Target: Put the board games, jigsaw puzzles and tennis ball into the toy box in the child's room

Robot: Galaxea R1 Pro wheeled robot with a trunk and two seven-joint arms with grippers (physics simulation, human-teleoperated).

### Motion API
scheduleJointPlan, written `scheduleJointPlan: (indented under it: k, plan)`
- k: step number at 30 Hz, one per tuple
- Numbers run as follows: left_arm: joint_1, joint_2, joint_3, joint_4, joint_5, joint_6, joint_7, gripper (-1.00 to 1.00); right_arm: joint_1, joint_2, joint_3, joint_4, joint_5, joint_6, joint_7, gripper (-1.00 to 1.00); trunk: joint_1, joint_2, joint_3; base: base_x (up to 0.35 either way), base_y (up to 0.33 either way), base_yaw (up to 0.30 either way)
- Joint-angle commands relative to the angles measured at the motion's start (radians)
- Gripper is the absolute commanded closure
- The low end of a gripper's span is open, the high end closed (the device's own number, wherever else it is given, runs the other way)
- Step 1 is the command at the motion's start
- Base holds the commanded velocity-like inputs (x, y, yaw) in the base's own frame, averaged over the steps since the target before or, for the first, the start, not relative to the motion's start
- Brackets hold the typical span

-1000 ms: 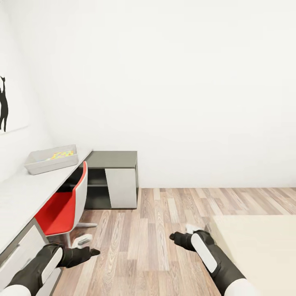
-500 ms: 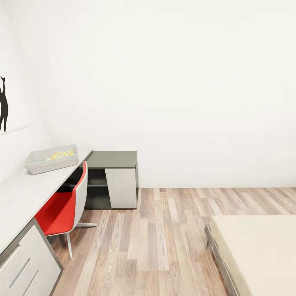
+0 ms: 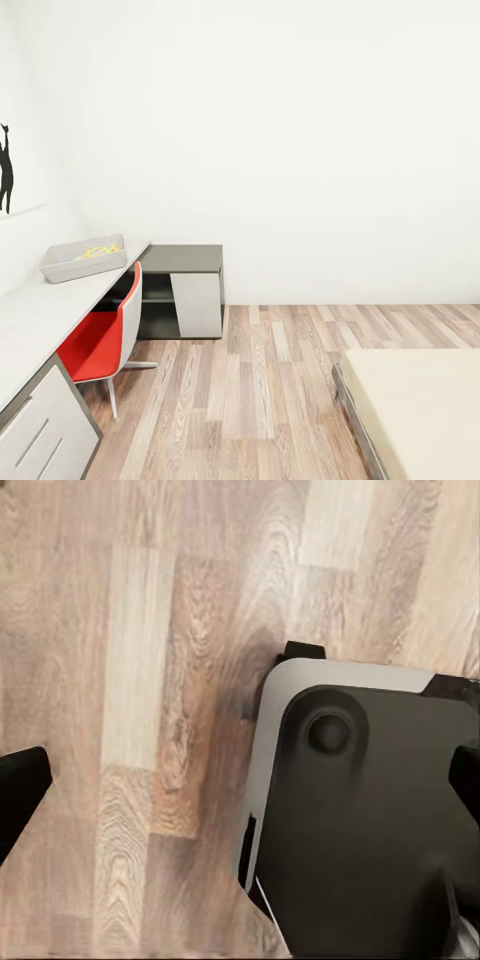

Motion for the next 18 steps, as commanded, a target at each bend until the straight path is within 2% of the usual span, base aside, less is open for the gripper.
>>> scheduleJointPlan:
  k: [1,4,13,18]
  plan:
    - [0.005,-0.003,-0.008,0.001,0.011,-0.007,0.007,-1.0,0.011,0.0,0.018,0.0,-0.009,-0.016,-0.003,-1.0,0.001,-0.002,-0.002,0.0,0.0,0.0]
    - [0.022,-0.012,-0.008,0.002,0.011,-0.017,0.038,-1.0,0.046,-0.003,0.036,0.003,-0.011,-0.052,-0.003,-1.0,0.001,-0.002,-0.002,0.0,0.0,0.0]
    - [0.058,-0.03,-0.008,0.002,0.011,-0.052,0.053,-1.0,0.079,-0.009,0.045,0.004,-0.011,-0.083,0.0,-1.0,0.001,-0.002,-0.002,0.0,0.0,0.0]
    - [0.063,-0.041,-0.008,0.002,0.011,-0.066,0.055,-1.0,0.087,-0.011,0.047,0.004,-0.01,-0.16,0.036,-1.0,0.001,-0.002,-0.002,0.0,0.0,0.0]
